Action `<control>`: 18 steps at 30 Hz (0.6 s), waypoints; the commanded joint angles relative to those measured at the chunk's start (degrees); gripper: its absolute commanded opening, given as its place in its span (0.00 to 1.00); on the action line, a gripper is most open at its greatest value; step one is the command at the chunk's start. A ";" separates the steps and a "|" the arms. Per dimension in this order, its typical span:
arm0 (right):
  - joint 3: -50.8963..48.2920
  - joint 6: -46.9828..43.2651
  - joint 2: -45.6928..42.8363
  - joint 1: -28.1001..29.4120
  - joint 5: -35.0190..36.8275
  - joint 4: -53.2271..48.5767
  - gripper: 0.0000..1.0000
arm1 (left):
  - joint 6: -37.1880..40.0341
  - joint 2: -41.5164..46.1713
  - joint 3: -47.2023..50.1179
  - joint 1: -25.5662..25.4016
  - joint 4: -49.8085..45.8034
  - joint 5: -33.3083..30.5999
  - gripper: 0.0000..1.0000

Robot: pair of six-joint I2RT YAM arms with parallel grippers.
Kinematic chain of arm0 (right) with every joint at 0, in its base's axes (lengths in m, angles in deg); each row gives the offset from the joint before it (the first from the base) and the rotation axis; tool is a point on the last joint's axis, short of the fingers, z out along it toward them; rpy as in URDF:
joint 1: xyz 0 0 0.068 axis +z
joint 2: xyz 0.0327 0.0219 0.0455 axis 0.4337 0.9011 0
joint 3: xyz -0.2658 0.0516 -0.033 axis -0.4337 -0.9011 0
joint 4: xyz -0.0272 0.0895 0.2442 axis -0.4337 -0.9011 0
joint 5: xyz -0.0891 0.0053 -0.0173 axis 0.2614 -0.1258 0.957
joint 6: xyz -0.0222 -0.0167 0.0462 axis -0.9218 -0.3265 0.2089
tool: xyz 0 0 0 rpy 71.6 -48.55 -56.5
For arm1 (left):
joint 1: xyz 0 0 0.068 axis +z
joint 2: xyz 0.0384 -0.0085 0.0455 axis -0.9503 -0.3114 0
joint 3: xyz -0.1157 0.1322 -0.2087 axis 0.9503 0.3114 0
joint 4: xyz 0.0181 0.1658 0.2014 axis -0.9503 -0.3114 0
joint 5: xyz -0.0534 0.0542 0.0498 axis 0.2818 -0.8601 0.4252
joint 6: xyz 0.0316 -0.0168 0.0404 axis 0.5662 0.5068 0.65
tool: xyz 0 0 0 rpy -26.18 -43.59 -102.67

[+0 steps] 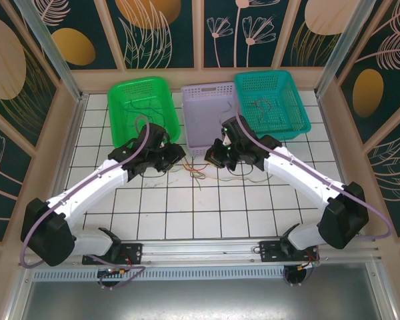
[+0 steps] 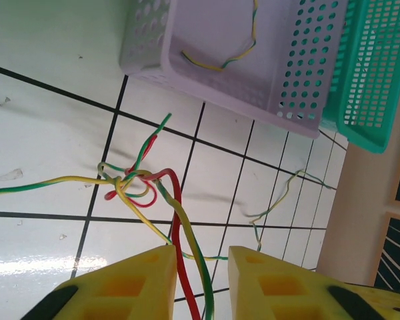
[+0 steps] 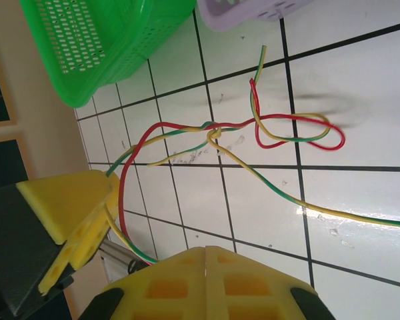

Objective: Untangle the cables

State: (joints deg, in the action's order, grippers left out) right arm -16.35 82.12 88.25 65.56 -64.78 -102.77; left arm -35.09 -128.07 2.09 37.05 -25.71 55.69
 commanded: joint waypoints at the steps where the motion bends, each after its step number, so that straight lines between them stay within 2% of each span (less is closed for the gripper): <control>1: 1.84 -1.52 0.52 0.30 1.32 -1.05 0.00 | 2.51 -0.52 -2.15 0.26 -4.34 0.36 0.25; 5: 1.85 -1.44 0.85 0.30 1.37 -0.71 0.00 | 3.38 -1.47 -2.42 0.25 -5.00 1.90 0.25; 12: 2.45 -1.31 1.36 0.40 1.07 -0.30 0.00 | 4.58 -3.41 -3.16 0.14 -6.07 2.72 0.30; 16: 2.45 -1.37 1.47 0.40 1.07 -0.28 0.00 | 4.23 -3.40 -3.07 0.14 -5.22 2.40 0.19; 18: 2.41 -1.39 1.55 0.40 1.07 -0.36 0.00 | 4.23 -3.38 -3.37 0.14 -5.18 2.16 0.17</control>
State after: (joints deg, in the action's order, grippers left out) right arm -15.71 81.95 89.12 65.56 -64.39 -102.81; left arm -31.52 -131.37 0.47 37.05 -30.10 57.60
